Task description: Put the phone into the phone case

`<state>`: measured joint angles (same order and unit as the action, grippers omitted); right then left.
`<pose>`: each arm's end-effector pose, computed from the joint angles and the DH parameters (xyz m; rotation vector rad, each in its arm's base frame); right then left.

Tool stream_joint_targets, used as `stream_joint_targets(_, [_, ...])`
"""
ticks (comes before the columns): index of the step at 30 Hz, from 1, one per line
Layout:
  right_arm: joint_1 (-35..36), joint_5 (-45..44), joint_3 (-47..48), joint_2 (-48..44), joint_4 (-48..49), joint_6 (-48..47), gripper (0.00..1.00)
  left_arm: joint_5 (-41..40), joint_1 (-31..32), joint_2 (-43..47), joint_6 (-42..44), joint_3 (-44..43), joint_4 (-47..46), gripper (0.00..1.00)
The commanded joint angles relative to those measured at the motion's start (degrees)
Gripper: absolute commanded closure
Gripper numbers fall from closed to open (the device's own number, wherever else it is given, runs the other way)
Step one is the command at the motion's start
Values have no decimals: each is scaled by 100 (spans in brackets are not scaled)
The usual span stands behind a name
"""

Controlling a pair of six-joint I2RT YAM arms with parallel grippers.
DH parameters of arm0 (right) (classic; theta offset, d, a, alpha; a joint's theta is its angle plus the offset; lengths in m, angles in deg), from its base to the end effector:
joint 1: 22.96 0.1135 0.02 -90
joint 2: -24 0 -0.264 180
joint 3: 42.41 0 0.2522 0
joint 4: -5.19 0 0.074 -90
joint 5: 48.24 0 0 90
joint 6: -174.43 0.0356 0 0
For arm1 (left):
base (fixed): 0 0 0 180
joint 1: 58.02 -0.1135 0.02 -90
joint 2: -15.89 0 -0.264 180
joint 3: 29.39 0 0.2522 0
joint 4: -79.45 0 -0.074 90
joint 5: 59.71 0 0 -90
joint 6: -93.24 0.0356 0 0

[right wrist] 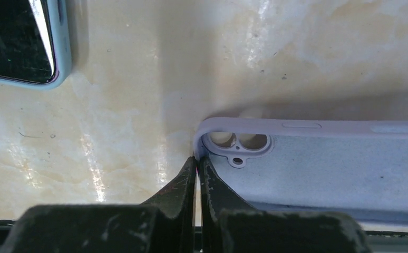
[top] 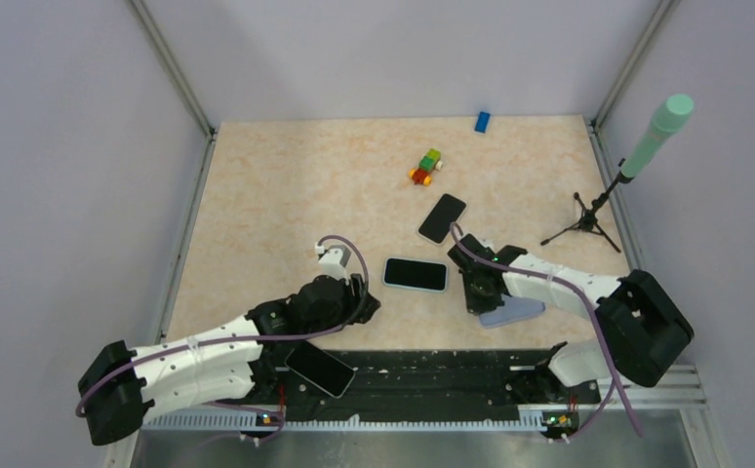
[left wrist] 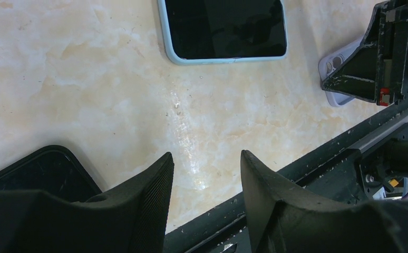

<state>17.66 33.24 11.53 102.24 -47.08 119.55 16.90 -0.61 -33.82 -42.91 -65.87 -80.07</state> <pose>0.1715 0.1401 0.1620 -0.1124 2.8636 0.0386 0.1067 -0.1516 0.1969 0.0800 2.2492 -0.7809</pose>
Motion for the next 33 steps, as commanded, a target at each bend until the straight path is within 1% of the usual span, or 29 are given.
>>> stream_joint_targets(1, [653,946,377,601,1049,443,100,-121,-10,85,-23,8,-60,48])
stream_joint_targets(5, [1058,1259,856,1258,1462,640,100,-107,-10,90,-45,-3,27,48])
stream_joint_targets(10, [1305,1570,1284,1615,1879,832,100,-86,-10,199,-58,-13,247,48])
stream_joint_targets(13, [1313,1576,1431,1589,1978,881,100,-92,-10,283,-78,10,348,48])
stream_joint_targets(19, [1310,1486,1612,1402,1875,851,100,-128,-10,413,-131,114,359,48])
stream_joint_targets(29, [1316,1720,1374,1389,2423,1088,100,-147,-10,304,-100,76,346,48])
stream_joint_targets(33, [1309,1833,1421,1490,2408,996,100,-138,-10,253,-102,50,402,48])
